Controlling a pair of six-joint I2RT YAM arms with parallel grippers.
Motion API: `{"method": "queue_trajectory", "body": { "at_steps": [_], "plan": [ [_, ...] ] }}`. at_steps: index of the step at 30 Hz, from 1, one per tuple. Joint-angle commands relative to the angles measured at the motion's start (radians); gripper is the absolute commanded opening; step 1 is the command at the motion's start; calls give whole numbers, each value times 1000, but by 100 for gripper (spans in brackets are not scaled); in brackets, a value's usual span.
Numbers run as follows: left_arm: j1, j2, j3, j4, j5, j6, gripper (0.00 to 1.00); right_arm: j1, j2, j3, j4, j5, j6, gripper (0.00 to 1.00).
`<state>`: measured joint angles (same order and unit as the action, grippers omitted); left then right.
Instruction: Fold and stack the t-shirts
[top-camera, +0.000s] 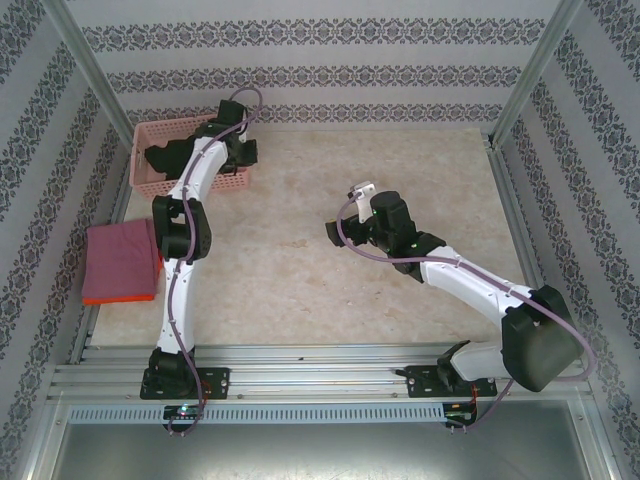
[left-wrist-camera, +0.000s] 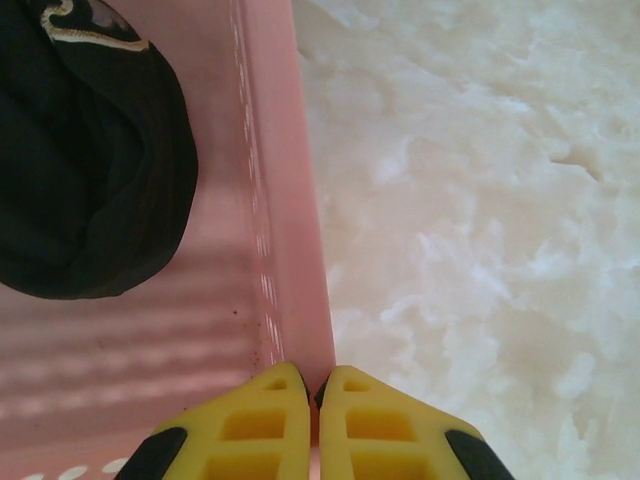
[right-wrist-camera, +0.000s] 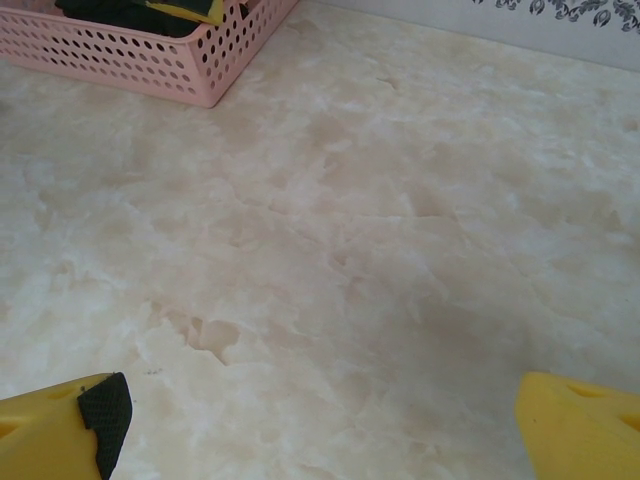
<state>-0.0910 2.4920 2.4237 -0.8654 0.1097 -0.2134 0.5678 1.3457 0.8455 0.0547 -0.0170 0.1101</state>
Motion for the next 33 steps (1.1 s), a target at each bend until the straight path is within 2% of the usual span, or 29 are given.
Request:
{"method": "queue_trajectory", "body": {
  "at_steps": [1, 2, 4, 10, 13, 14, 20, 29, 33],
  "plan": [
    [34, -8, 29, 40, -36, 16, 30, 9, 8, 41, 1, -10, 24, 98],
    [34, -25, 23, 41, -42, 10, 43, 10, 14, 46, 2, -11, 25, 98],
    [34, -60, 1, 50, -59, 8, 58, 12, 27, 57, 8, -12, 24, 98],
    [48, -146, -41, 66, -150, 11, 79, 26, 61, 80, 24, -5, 26, 98],
    [75, -154, -45, 68, -215, -22, 97, 32, 67, 78, 32, -1, 32, 98],
    [89, -150, -45, 66, -230, -41, 100, 33, 68, 76, 33, -1, 32, 98],
    [160, -98, -24, 36, -302, -149, 100, 33, 59, 66, 27, 7, 31, 98],
    [219, 125, 202, -7, -297, -196, 100, 35, 52, 63, -2, -20, 38, 98],
    [230, 186, 225, 37, -274, -222, 100, 38, 37, 58, -25, -26, 39, 98]
  ]
}}
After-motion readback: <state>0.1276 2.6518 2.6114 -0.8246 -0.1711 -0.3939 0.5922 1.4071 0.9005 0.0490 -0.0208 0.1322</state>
